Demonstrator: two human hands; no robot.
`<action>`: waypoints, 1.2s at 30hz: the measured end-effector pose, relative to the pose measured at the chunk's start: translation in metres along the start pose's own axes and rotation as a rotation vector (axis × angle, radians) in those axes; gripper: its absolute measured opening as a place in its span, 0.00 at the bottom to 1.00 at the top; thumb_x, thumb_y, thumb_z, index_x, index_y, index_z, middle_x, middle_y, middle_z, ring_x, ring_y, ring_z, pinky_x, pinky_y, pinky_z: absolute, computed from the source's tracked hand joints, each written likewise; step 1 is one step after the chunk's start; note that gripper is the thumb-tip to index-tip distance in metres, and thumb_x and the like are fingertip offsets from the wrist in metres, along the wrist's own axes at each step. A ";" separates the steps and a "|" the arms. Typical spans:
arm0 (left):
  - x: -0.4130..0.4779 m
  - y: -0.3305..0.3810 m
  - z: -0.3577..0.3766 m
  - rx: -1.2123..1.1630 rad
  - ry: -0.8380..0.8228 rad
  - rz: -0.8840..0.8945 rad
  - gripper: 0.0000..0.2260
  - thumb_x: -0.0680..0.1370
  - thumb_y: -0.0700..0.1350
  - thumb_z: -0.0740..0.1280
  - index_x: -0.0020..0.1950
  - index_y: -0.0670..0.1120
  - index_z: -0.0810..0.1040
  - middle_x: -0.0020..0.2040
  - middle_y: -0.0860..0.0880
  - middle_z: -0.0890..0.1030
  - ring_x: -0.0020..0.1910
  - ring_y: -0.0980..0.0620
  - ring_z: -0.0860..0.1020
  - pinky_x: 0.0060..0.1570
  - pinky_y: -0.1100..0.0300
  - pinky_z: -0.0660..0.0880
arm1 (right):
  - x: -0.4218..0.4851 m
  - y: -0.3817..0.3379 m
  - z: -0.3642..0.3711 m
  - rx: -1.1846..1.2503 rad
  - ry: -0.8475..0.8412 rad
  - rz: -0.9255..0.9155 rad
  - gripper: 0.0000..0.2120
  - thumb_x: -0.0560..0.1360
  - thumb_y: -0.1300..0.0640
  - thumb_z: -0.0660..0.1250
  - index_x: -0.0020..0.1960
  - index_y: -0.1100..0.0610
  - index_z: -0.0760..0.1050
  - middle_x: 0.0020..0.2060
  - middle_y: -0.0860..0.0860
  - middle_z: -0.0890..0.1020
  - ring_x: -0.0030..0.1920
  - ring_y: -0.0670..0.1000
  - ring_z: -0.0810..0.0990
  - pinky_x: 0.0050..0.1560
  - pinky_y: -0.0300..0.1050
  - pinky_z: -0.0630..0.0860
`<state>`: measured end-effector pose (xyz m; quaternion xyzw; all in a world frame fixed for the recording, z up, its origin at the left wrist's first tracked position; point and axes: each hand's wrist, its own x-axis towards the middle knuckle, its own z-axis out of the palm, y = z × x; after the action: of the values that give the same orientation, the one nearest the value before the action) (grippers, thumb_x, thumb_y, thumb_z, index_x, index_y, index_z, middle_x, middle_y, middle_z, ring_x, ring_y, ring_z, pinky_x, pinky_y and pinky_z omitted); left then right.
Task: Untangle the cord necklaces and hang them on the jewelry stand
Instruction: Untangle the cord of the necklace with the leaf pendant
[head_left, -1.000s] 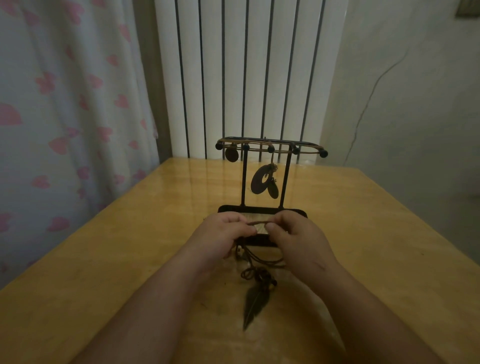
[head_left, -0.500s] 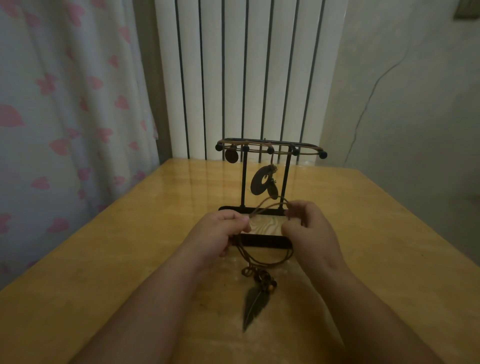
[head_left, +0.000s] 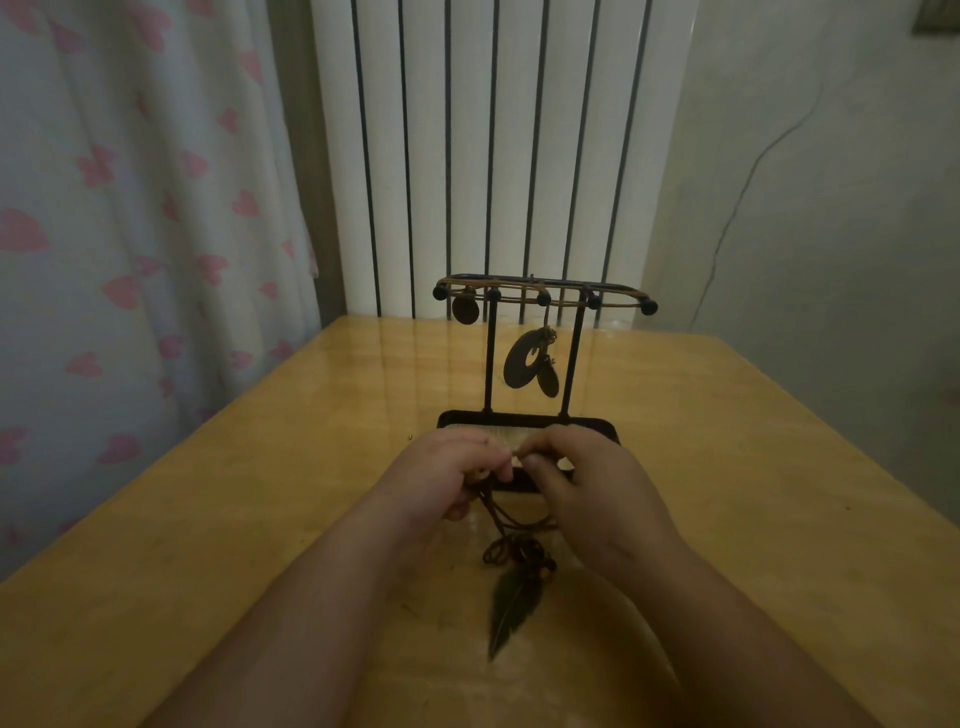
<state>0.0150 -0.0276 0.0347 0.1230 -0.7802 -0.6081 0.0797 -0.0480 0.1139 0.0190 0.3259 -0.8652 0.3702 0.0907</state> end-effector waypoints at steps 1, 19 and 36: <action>0.000 -0.002 0.000 -0.030 0.010 0.002 0.13 0.80 0.45 0.62 0.38 0.45 0.79 0.33 0.50 0.70 0.32 0.52 0.65 0.31 0.60 0.63 | 0.000 0.000 0.000 0.014 0.016 0.014 0.07 0.80 0.51 0.61 0.54 0.42 0.76 0.47 0.39 0.77 0.48 0.41 0.75 0.49 0.41 0.76; -0.004 0.000 -0.002 -0.049 0.153 0.196 0.08 0.80 0.38 0.63 0.50 0.48 0.79 0.37 0.54 0.84 0.31 0.66 0.77 0.38 0.60 0.69 | 0.006 0.006 -0.016 0.503 0.354 0.207 0.09 0.81 0.57 0.58 0.55 0.48 0.75 0.44 0.44 0.78 0.43 0.45 0.78 0.33 0.34 0.74; -0.003 -0.003 -0.001 -0.027 0.272 0.316 0.06 0.78 0.43 0.68 0.47 0.54 0.82 0.46 0.54 0.82 0.49 0.58 0.78 0.43 0.66 0.73 | -0.003 -0.009 0.001 0.429 -0.174 0.162 0.14 0.72 0.49 0.72 0.57 0.45 0.77 0.44 0.42 0.84 0.45 0.38 0.82 0.46 0.38 0.79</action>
<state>0.0180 -0.0283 0.0317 0.0790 -0.7637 -0.5761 0.2803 -0.0404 0.1103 0.0222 0.2977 -0.7946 0.5221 -0.0854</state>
